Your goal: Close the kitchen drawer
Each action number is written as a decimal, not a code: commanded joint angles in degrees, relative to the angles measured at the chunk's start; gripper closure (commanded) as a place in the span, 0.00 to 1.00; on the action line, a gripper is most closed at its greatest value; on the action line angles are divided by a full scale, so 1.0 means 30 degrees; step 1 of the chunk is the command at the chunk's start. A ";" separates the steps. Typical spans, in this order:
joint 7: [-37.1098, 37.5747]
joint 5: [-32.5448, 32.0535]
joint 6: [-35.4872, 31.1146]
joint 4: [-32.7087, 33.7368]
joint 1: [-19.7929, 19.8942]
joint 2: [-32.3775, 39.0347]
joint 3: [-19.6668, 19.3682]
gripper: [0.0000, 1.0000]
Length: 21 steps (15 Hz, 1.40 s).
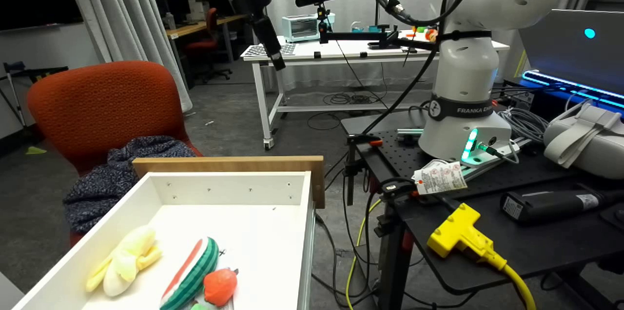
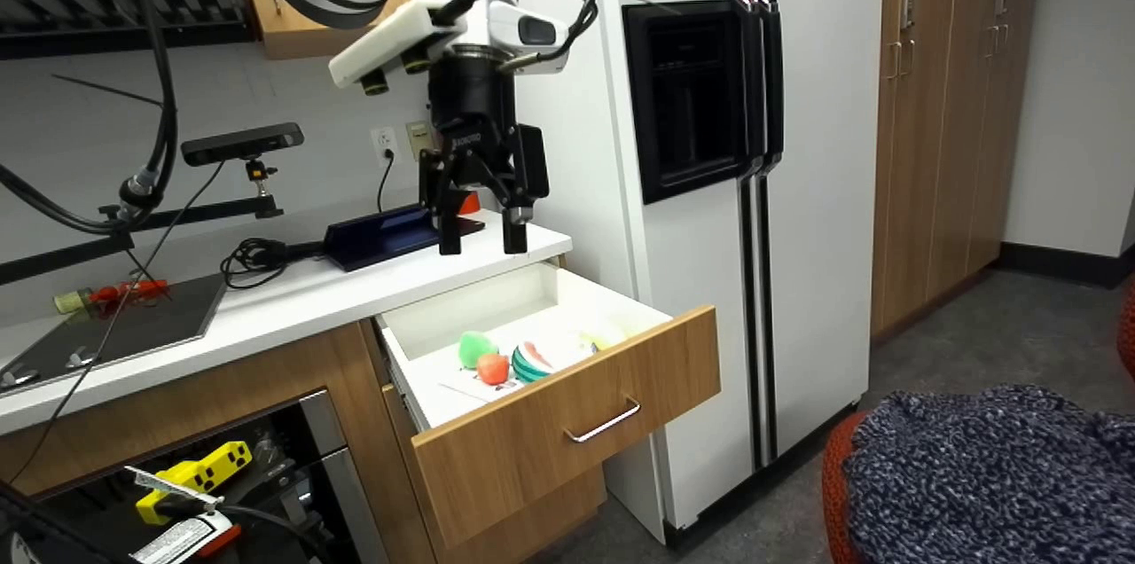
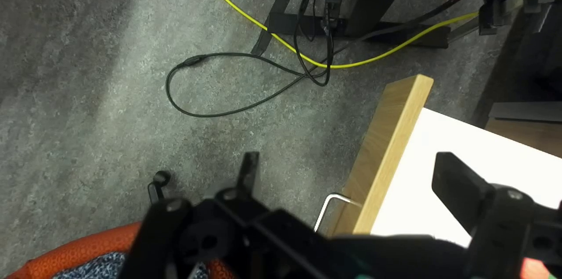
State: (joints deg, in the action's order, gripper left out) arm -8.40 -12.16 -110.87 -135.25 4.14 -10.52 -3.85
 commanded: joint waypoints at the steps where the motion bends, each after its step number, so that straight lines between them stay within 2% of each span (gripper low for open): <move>1: 0.0310 0.0222 -0.1777 0.0808 0.0091 0.1205 -0.0258 0.00; 5: 0.0894 0.1192 -0.3846 0.1596 0.0122 0.2382 -0.0468 0.00; 6: 0.0544 0.0640 -0.3369 0.0820 0.0059 0.1617 -0.0373 0.00; 10: 0.0787 0.0882 -0.3719 0.1327 0.0073 0.2276 -0.0414 0.00; 14: 0.0463 0.1025 -0.4438 0.2245 0.0253 0.3979 -0.0634 0.00; 21: 0.0318 0.1496 -0.6705 0.4629 0.0964 0.8316 -0.1041 0.00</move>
State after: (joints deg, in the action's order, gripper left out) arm -6.10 -9.43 -129.38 -126.13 5.84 8.32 -6.79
